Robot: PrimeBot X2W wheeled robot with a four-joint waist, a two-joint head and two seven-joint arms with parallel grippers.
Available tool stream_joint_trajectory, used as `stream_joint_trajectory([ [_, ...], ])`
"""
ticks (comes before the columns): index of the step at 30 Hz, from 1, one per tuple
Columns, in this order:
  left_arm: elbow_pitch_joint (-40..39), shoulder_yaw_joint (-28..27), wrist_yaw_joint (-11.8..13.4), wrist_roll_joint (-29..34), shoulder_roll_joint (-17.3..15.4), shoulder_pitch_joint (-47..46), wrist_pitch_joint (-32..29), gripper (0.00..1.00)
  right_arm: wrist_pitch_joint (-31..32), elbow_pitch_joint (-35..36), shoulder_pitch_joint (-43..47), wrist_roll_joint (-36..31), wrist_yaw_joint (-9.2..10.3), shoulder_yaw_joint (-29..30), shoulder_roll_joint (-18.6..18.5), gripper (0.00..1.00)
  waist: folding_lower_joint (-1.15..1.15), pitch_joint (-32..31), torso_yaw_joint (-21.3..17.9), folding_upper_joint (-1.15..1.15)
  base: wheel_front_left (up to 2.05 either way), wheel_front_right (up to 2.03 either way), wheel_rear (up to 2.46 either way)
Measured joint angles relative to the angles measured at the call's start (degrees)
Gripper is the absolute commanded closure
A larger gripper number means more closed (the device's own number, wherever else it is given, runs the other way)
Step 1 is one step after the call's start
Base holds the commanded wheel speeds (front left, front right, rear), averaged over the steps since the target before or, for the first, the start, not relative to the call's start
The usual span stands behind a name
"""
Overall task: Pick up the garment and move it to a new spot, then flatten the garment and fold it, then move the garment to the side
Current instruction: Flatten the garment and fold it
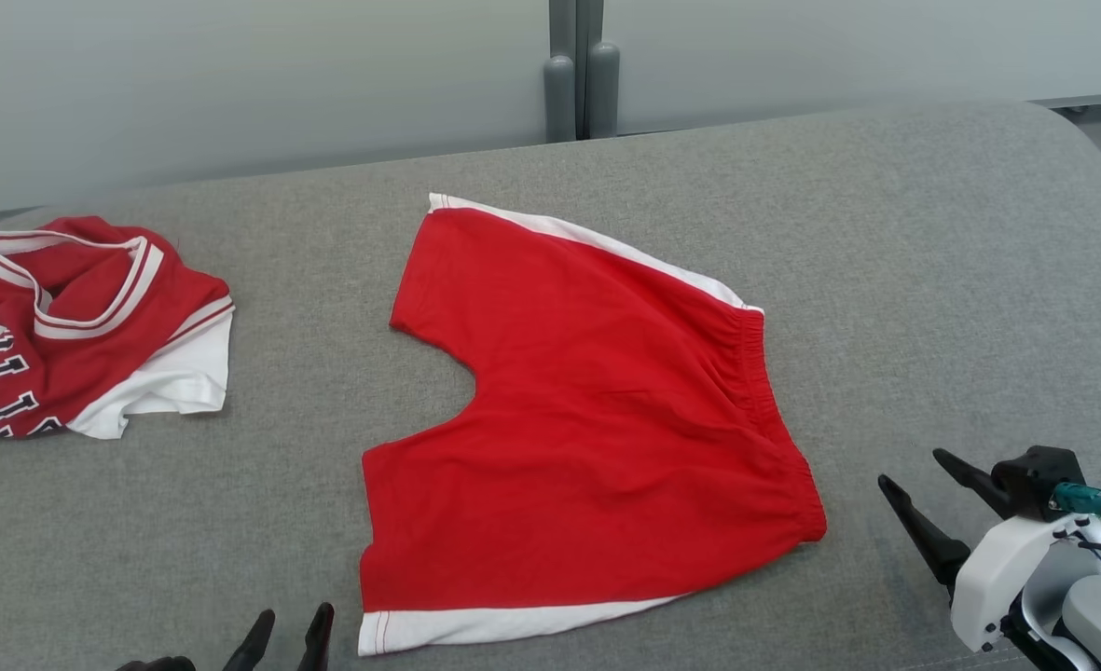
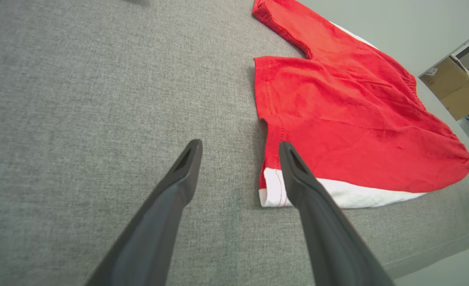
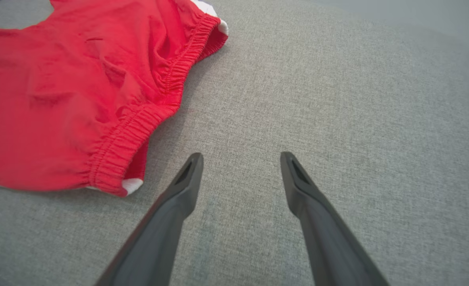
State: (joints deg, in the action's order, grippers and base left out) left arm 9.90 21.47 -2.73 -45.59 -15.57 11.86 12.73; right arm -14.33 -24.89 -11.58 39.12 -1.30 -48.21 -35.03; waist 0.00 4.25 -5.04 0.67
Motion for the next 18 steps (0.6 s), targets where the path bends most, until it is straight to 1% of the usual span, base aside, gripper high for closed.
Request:
stream_joint_trajectory([
  [2, -1.14, -0.64, 0.02, 0.3, 0.1, -0.16, 0.33, 0.0, -0.01, 0.85, 0.01, -0.51, 0.49, 1.21, -0.07, 0.0, 0.0, -0.53, -0.03, 0.0, 0.0, 0.0, 0.0],
  [6, -3.41, -0.88, 0.05, 1.18, 0.96, -1.75, 0.96, 0.0, -0.01, 2.57, -0.1, -1.77, 2.1, 3.44, 0.07, 0.0, 0.0, -1.77, -0.13, 0.0, 0.0, 0.0, 0.0],
  [8, -4.27, -0.89, 0.08, 2.2, 1.58, -3.09, 1.02, 0.0, -0.01, 3.5, -0.4, -2.34, 3.43, 5.13, 0.3, 0.0, 0.0, -2.43, -0.21, 0.0, 0.0, 0.0, 0.0],
  [9, -5.12, -0.86, 0.65, 3.64, 2.15, -4.38, 1.04, 0.0, -0.01, 4.55, -1.09, -2.74, 4.57, 6.71, 0.63, 0.0, 0.0, -3.12, -0.29, 0.0, 0.0, 0.0, 0.0],
  [12, -5.72, -1.04, 1.24, 4.83, 2.6, -5.91, 1.45, 0.0, -0.01, 6.06, -2.12, -4.02, 5.99, 8.97, 1.42, 0.0, 0.0, -4.06, -0.41, 0.0, 0.0, 0.0, 0.0],
  [13, -5.98, -1.12, 1.34, 5.27, 2.78, -6.28, 1.45, 0.0, -0.02, 6.5, -2.43, -4.05, 6.1, 9.93, 1.93, 0.0, 0.0, -4.33, -0.47, 0.0, 0.0, 0.0, 0.0],
  [15, -6.36, -1.36, 2.27, 5.93, 3.57, -6.75, 1.46, 0.0, -0.02, 7.3, -2.94, -4.19, 6.99, 11.46, 3.15, 0.0, 0.0, -4.81, -0.59, 0.0, 0.0, 0.0, 0.0],
  [18, -6.76, -2.21, 3.85, 7.65, 4.39, -7.28, 1.51, 0.0, -0.07, 8.56, -3.29, -4.23, 7.75, 14.49, 5.32, 0.0, 0.0, -5.43, -0.75, 0.0, 0.0, 0.0, 0.0],
])
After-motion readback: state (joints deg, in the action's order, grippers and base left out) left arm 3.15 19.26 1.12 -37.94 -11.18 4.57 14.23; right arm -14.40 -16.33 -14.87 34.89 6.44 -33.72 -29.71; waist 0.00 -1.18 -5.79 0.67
